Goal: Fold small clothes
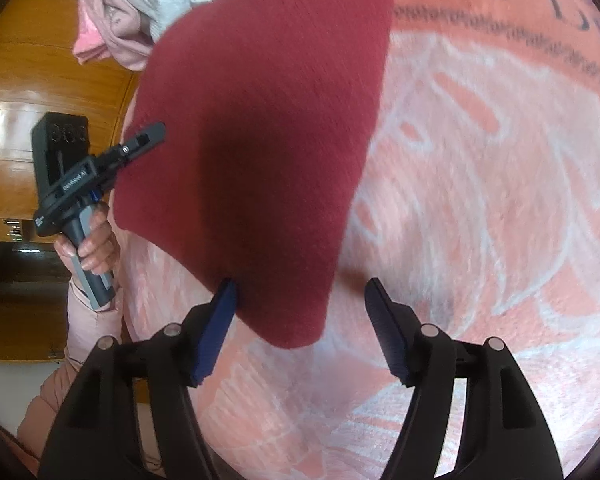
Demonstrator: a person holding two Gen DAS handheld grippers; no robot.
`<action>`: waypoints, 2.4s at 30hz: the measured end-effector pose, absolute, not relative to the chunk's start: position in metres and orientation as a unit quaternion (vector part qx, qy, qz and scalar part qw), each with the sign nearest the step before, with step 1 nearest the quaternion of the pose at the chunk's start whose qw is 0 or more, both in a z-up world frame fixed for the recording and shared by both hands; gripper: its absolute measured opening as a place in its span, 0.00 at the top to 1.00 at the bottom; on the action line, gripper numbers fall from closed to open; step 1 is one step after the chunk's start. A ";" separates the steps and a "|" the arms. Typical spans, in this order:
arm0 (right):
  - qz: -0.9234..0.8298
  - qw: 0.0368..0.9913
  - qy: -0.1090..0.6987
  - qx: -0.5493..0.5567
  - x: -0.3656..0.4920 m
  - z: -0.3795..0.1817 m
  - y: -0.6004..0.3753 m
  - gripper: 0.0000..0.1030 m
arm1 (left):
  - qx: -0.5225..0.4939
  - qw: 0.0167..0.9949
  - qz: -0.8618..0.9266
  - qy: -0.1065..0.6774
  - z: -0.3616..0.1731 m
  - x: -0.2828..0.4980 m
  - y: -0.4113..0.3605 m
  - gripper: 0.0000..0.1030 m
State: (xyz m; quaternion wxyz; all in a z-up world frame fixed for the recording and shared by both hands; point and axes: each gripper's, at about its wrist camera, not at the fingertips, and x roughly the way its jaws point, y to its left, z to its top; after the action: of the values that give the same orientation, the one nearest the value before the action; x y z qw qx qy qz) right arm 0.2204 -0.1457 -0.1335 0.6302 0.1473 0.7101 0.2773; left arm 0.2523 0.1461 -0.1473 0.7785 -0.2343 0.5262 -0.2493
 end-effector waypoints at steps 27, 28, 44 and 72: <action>0.293 0.659 0.687 0.088 0.196 -0.129 -0.114 0.61 | -0.193 0.800 -0.235 0.518 -0.150 0.252 0.144 0.65; 0.289 0.665 0.683 0.081 0.198 -0.123 -0.115 0.57 | -0.190 0.802 -0.227 0.518 -0.146 0.250 0.144 0.60; 0.250 0.701 0.656 0.122 0.208 -0.117 -0.132 0.75 | -0.100 0.826 -0.152 0.534 -0.132 0.195 0.133 0.81; 0.110 0.786 0.593 0.137 0.274 -0.078 -0.147 0.58 | -0.131 0.849 -0.107 0.500 -0.095 0.301 0.121 0.27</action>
State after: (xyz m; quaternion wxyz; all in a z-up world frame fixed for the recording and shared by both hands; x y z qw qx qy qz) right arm 0.2741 -0.1467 -0.0783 0.7856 0.1375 0.5931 0.1104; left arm 0.3006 0.1215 -0.0951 0.8494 -0.1308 0.5000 -0.1072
